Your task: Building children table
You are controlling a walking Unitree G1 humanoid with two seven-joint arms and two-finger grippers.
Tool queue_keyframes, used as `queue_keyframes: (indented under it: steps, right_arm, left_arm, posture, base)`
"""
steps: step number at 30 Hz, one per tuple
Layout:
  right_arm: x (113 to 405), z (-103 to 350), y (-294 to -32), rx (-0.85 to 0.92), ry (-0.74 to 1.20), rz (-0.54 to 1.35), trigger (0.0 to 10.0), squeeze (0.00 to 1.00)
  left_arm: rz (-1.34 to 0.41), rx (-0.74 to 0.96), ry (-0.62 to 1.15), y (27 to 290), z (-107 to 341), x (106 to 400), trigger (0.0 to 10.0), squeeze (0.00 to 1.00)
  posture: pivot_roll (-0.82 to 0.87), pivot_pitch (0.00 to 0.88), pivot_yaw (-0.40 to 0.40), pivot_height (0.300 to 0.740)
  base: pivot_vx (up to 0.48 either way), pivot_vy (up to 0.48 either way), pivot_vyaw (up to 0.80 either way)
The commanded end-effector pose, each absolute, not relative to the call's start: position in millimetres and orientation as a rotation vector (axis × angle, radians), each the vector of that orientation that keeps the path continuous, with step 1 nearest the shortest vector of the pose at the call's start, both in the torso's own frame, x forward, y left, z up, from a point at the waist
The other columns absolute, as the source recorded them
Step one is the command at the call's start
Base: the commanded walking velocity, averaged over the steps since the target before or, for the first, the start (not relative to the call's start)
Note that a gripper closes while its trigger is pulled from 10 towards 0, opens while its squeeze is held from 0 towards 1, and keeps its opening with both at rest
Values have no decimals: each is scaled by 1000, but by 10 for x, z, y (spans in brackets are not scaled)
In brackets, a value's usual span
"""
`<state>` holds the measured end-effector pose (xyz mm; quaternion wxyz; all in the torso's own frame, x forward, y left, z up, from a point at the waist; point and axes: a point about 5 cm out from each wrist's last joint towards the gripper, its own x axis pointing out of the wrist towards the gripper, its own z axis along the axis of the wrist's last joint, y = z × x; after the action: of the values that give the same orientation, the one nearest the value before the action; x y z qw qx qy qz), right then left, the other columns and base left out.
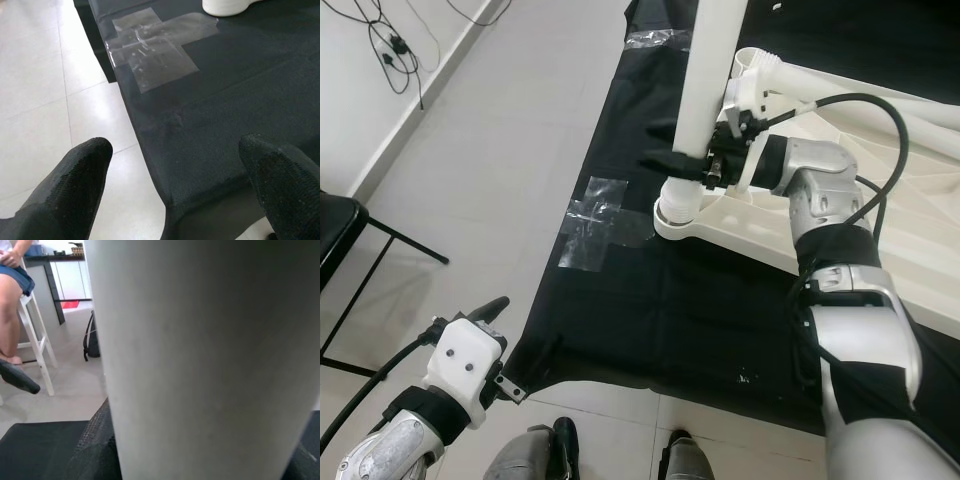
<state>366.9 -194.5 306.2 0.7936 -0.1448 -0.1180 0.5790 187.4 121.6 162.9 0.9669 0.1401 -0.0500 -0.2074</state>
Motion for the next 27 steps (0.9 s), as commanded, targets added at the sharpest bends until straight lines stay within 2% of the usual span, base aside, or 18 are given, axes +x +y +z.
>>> queue_keyframes:
  steps: [1,13,18,23,27]
  right_arm:
    - [3665,2911,-1884,-309,-188,1294,10000,0]
    - [3642,2846,-1804,-297,-159,1368,10000,0]
    - [3576,2724,-1653,-323,-112,1463,10000,0]
    - [3533,2574,-1504,-352,-92,1464,10000,0]
    - [3546,2550,-1507,-336,-87,1431,10000,0]
  left_arm:
    - [-427,307,-81,1226,1609,1836,10000,0]
    - [-427,305,-83,1211,1595,1840,10000,0]
    - [-424,302,-82,1212,1590,1847,10000,0]
    - [-421,302,-83,1214,1589,1856,10000,0]
    - [-420,303,-83,1214,1587,1864,10000,0]
  posture:
    - [114,346,48,740]
    - [108,333,39,740]
    - [102,336,35,740]
    - [100,338,35,740]
    - [97,337,37,740]
  base:
    - [0,0,0]
    - [0,0,0]
    - [0,0,0]
    - [0,0,0]
    - [0,0,0]
